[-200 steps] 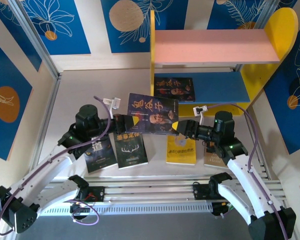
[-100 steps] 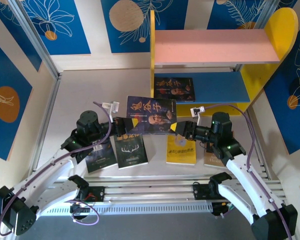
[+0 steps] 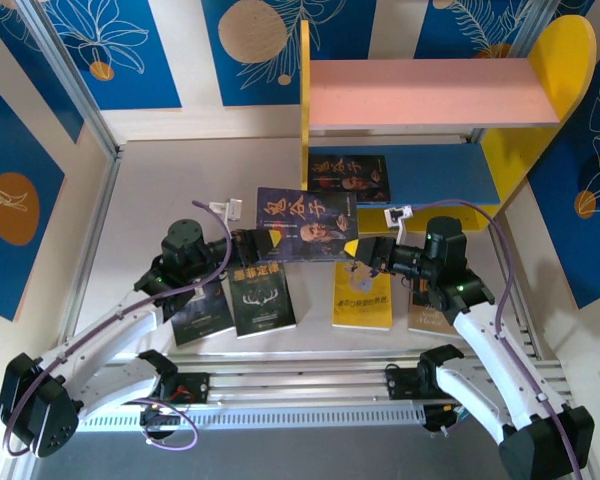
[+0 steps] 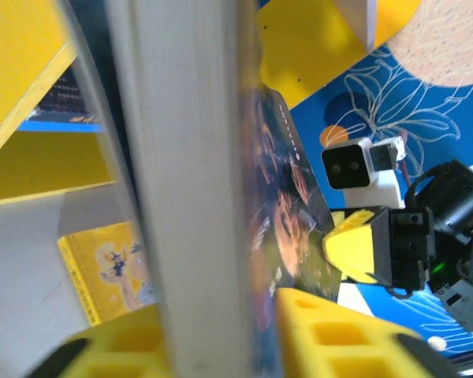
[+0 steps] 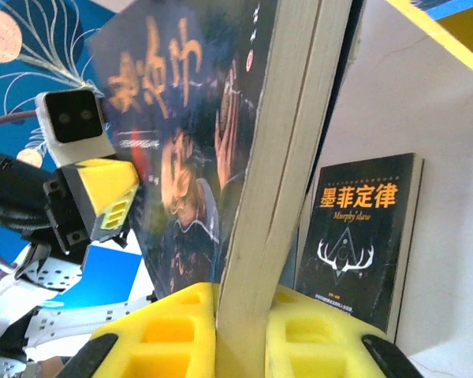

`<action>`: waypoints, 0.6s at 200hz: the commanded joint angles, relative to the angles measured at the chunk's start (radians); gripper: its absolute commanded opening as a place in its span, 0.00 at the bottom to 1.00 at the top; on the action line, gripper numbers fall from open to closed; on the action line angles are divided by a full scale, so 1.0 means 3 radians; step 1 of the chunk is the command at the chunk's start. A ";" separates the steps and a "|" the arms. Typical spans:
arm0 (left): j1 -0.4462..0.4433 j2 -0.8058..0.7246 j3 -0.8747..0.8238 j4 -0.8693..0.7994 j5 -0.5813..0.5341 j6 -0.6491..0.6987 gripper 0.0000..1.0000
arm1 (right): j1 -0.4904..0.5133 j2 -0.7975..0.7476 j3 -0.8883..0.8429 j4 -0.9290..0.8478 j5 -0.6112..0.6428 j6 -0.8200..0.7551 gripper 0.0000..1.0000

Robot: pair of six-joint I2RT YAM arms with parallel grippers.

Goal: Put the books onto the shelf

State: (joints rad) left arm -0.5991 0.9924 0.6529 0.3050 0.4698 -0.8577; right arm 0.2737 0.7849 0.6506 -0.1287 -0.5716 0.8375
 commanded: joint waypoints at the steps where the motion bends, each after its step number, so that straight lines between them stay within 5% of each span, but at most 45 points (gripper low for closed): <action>1: -0.0055 -0.0027 0.0105 0.0207 0.0022 -0.0002 0.47 | -0.0125 -0.0011 0.0136 -0.0206 -0.0293 -0.0265 0.06; 39: -0.0058 -0.0187 0.0321 -0.0649 -0.0291 0.0221 0.59 | -0.0588 -0.0102 0.0272 -0.0773 -0.0747 -0.0649 0.05; 92: -0.0051 -0.0239 0.0668 -0.1836 -0.0927 0.0483 0.59 | -0.1362 -0.0172 0.0375 -0.1181 -0.1281 -0.0941 0.04; 120: -0.0053 -0.0373 0.0674 -0.2080 -0.1064 0.0559 0.59 | -0.1461 -0.0124 0.0413 -0.1214 -0.1273 -0.1015 0.04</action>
State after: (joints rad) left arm -0.6117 0.9188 0.8299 -0.1761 0.2321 -0.7403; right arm -0.1501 0.7509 0.7258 -0.4767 -0.8547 0.5865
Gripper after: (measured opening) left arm 0.588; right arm 0.152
